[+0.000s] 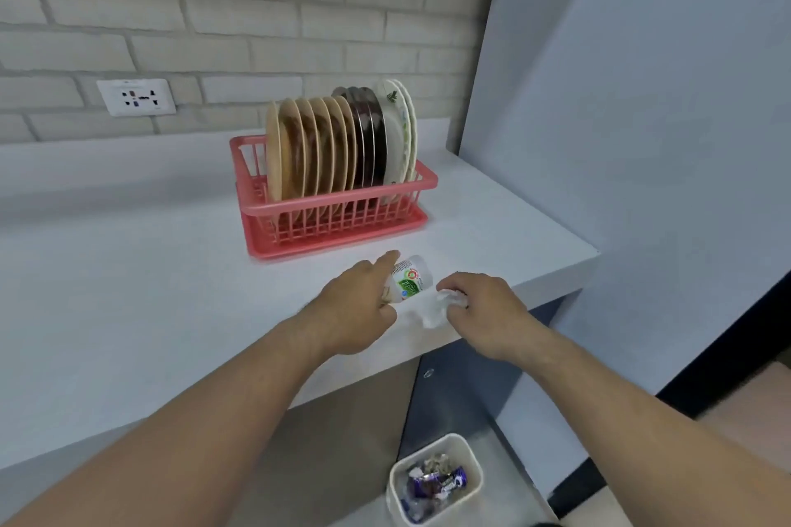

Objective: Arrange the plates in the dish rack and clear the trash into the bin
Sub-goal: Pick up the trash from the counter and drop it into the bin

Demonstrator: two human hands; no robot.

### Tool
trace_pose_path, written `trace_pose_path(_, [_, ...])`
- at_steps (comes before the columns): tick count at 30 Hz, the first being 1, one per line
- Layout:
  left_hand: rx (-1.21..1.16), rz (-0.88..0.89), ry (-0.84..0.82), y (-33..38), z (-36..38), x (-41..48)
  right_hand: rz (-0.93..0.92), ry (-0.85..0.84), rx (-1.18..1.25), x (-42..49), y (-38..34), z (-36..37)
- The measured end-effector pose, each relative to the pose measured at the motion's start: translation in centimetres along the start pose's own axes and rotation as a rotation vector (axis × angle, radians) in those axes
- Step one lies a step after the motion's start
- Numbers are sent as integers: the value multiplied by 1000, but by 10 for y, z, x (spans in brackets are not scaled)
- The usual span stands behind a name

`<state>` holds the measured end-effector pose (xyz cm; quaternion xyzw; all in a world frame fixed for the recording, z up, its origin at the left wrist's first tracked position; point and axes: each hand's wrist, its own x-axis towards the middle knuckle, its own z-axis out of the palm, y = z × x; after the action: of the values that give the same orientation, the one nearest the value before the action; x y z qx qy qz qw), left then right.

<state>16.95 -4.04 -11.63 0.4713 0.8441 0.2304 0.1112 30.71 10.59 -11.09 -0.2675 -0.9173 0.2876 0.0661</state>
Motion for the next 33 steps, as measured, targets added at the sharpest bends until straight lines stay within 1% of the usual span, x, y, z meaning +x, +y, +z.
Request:
trace_pose_path(5, [73, 101, -99, 20, 47, 13, 119, 5, 28, -10, 52, 11])
trace_pose_path(10, [34, 172, -161, 21, 106, 25, 250, -9, -3, -24, 109, 28])
trace_pose_path(12, [62, 200, -209, 20, 134, 26, 303, -25, 8, -32, 130, 33])
trace_pose_path(14, [89, 197, -249, 19, 162, 26, 347, -33, 13, -35, 154, 39])
trace_pose_path(18, [87, 90, -281, 13, 227, 36, 379, -29, 12, -25, 206, 68])
trace_pose_path(21, [70, -14, -259, -3, 287, 50, 355, 0, -12, -12, 252, 114])
trace_pose_path(25, [134, -119, -262, -38, 379, 59, 365, 5, -13, 3, 329, 202])
trace_pose_path(27, [162, -146, -256, -60, 427, 62, 371, -18, -21, 11, 366, 250])
trace_pose_path(33, [198, -188, -288, -135, 570, 69, 339, -100, -168, 51, 466, 385])
